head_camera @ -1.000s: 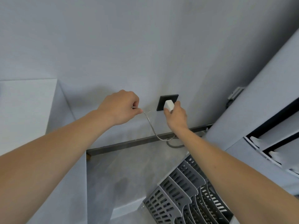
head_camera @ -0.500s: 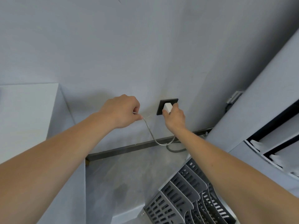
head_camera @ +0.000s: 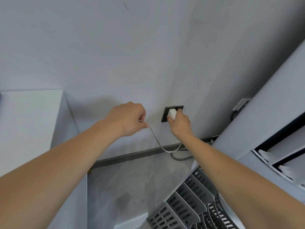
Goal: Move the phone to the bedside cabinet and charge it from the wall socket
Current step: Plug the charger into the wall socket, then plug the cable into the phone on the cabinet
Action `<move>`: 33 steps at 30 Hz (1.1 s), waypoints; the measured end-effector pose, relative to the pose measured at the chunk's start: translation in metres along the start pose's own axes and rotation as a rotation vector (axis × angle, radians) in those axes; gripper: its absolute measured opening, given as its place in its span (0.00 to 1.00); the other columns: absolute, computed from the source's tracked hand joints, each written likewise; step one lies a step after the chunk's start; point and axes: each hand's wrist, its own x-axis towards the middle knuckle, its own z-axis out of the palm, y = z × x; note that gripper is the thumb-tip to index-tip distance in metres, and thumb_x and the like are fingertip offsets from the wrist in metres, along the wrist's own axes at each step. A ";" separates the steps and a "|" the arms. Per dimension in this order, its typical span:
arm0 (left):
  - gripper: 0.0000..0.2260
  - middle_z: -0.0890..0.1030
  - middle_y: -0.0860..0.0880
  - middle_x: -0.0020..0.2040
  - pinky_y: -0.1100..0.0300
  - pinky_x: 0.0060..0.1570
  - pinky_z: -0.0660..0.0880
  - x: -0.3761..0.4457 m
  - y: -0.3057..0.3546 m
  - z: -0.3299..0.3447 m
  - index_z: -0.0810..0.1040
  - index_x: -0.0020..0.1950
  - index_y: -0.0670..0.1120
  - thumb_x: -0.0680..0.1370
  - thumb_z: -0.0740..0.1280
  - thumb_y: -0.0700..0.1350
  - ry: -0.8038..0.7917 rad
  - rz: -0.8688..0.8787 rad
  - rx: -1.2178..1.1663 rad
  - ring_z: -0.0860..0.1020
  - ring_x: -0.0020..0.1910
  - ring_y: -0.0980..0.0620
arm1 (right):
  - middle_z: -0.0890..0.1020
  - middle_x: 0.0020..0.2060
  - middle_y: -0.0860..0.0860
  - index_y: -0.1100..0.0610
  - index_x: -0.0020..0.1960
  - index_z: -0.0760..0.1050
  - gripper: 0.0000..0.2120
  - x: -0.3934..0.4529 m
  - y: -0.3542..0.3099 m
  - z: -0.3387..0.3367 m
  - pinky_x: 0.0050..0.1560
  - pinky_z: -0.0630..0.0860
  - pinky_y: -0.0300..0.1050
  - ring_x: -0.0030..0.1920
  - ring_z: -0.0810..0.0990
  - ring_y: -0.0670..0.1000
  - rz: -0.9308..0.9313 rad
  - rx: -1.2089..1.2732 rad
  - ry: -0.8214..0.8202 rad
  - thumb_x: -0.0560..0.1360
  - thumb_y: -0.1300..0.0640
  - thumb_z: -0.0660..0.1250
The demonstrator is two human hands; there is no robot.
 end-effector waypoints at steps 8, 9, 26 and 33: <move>0.13 0.80 0.50 0.40 0.59 0.31 0.62 0.000 0.000 -0.002 0.77 0.39 0.49 0.78 0.70 0.56 -0.008 0.009 0.015 0.79 0.41 0.47 | 0.80 0.56 0.64 0.63 0.59 0.69 0.17 0.002 0.003 0.004 0.48 0.75 0.53 0.56 0.80 0.66 0.018 0.056 0.010 0.82 0.49 0.65; 0.13 0.80 0.50 0.40 0.59 0.31 0.63 0.000 -0.001 -0.002 0.76 0.39 0.49 0.78 0.70 0.55 -0.012 0.005 0.018 0.79 0.41 0.46 | 0.80 0.57 0.64 0.64 0.59 0.69 0.18 0.000 0.002 0.003 0.50 0.76 0.54 0.57 0.80 0.66 0.032 0.062 0.002 0.82 0.48 0.65; 0.10 0.82 0.53 0.44 0.53 0.43 0.76 -0.046 -0.016 -0.037 0.83 0.43 0.51 0.76 0.72 0.57 -0.054 -0.117 -0.139 0.80 0.46 0.49 | 0.84 0.40 0.53 0.58 0.53 0.79 0.05 -0.120 -0.075 -0.033 0.49 0.83 0.48 0.43 0.84 0.52 -0.366 0.396 -0.178 0.82 0.61 0.65; 0.08 0.73 0.53 0.28 0.65 0.23 0.66 -0.132 -0.045 -0.114 0.84 0.41 0.44 0.76 0.74 0.47 -0.067 -0.230 -0.542 0.70 0.24 0.55 | 0.84 0.39 0.53 0.58 0.50 0.78 0.05 -0.127 -0.107 -0.051 0.42 0.77 0.39 0.42 0.83 0.51 -0.403 0.270 -0.105 0.82 0.62 0.64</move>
